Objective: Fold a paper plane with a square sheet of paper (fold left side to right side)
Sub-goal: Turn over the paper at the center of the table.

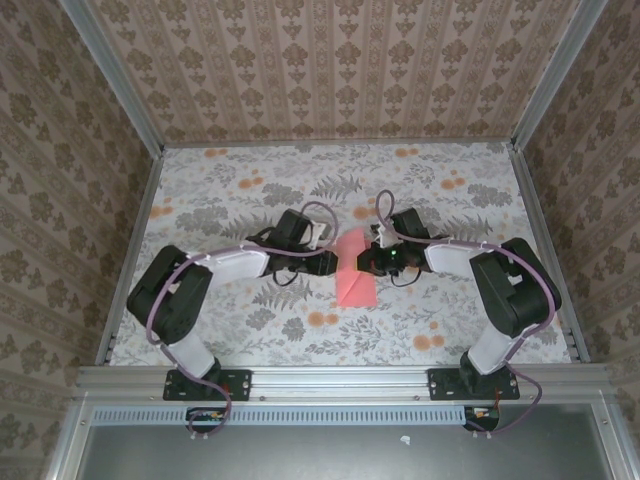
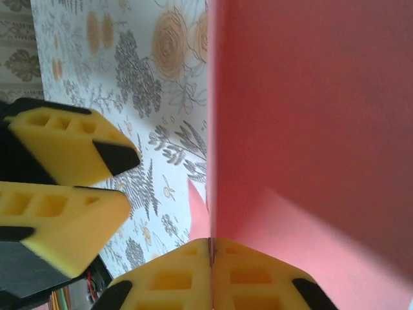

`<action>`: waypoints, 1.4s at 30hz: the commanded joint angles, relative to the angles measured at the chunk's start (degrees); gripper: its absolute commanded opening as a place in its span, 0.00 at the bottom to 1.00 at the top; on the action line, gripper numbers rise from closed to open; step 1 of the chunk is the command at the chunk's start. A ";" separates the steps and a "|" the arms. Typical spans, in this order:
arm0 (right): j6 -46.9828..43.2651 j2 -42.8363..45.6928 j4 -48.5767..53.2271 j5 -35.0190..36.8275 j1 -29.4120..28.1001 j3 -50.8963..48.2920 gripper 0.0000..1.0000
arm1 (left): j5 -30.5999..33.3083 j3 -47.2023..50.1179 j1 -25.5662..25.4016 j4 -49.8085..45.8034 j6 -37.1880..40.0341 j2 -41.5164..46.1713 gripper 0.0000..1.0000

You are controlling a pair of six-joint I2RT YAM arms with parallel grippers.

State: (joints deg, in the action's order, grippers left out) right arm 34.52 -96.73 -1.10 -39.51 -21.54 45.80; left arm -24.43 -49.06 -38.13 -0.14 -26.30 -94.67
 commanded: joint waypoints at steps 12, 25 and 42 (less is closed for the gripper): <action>4.36 12.70 -9.48 -11.84 6.84 10.42 0.02 | -10.16 12.03 11.54 18.94 -13.60 27.99 1.00; 18.51 14.89 -24.67 -18.63 4.13 20.61 0.03 | -19.59 2.67 8.26 29.29 -17.37 27.17 1.00; 22.10 15.80 -27.40 -20.60 1.24 19.12 0.04 | -21.45 1.00 7.02 39.37 -22.57 23.57 0.65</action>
State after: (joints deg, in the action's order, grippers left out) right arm 55.68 -82.85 -26.15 -58.59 -20.14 65.89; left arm -44.18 -46.28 -30.70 35.51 -48.14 -71.50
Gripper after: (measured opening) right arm 0.048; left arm 0.698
